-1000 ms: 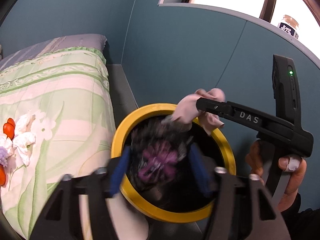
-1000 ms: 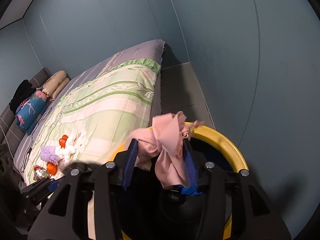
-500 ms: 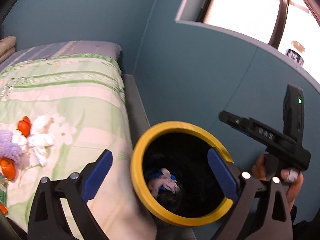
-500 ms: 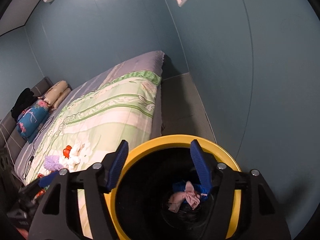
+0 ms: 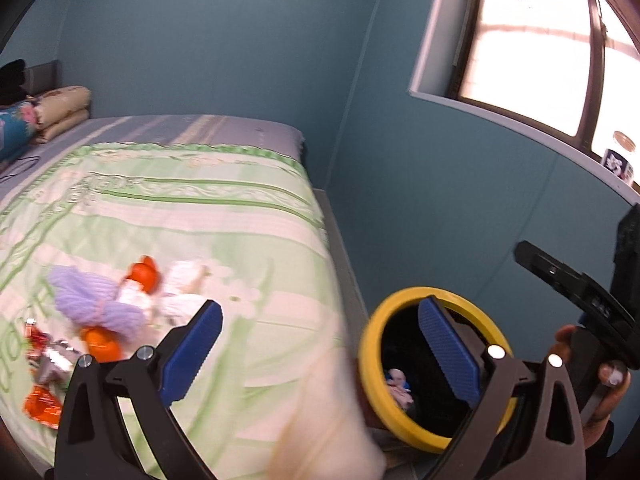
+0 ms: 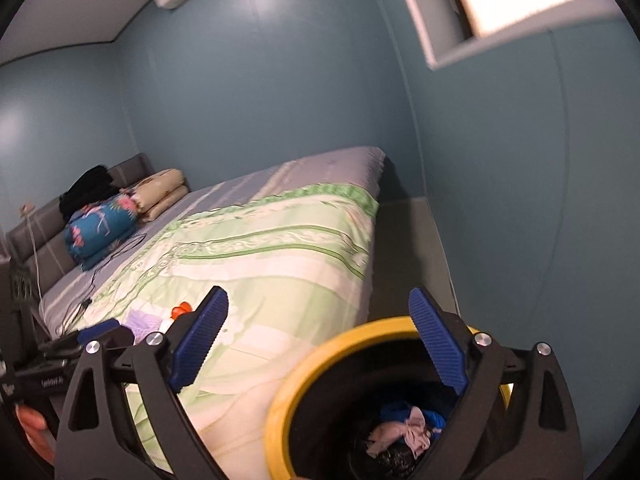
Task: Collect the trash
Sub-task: 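Move both tools back toward the remaining trash on the bed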
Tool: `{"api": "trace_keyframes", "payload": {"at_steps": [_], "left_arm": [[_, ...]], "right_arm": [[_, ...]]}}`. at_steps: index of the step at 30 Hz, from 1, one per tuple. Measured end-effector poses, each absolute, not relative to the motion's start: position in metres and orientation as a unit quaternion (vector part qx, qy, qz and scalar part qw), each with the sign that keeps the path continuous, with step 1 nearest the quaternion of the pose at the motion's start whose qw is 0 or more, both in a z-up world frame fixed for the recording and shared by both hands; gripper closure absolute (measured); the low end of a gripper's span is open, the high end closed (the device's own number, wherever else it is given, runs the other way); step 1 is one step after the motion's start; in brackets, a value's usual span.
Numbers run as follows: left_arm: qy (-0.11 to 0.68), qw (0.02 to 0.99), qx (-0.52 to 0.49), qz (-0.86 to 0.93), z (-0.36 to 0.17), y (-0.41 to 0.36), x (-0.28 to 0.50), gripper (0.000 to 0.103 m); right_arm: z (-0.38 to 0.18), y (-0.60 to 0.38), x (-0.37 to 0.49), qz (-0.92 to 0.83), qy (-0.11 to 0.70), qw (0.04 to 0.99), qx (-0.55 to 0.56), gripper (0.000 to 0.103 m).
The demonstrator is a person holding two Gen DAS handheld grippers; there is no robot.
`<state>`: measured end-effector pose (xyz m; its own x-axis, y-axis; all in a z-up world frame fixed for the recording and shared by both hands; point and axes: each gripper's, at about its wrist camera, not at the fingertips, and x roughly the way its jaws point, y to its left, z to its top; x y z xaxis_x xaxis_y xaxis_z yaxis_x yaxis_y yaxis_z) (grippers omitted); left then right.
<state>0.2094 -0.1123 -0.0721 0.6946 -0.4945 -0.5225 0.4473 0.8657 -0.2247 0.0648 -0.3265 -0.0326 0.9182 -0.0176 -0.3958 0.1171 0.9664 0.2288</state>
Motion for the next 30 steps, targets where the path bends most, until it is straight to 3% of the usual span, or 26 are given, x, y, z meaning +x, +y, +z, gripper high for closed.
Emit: {"api": "trace_keyframes", "payload": {"at_steps": [12,30], "left_arm": [[0.273,0.948,-0.026,-0.164,-0.073,-0.025,0.202,0.008],[0.334,0.938,-0.064,-0.062,-0.126,0.107,0.203,0.008]], "right_arm": [[-0.023,-0.256,0.084,0.036,0.191,0.978,0.081,0.010],[-0.042,-0.136,0.145,0.128,0.239,0.962,0.017,0.010]]}}
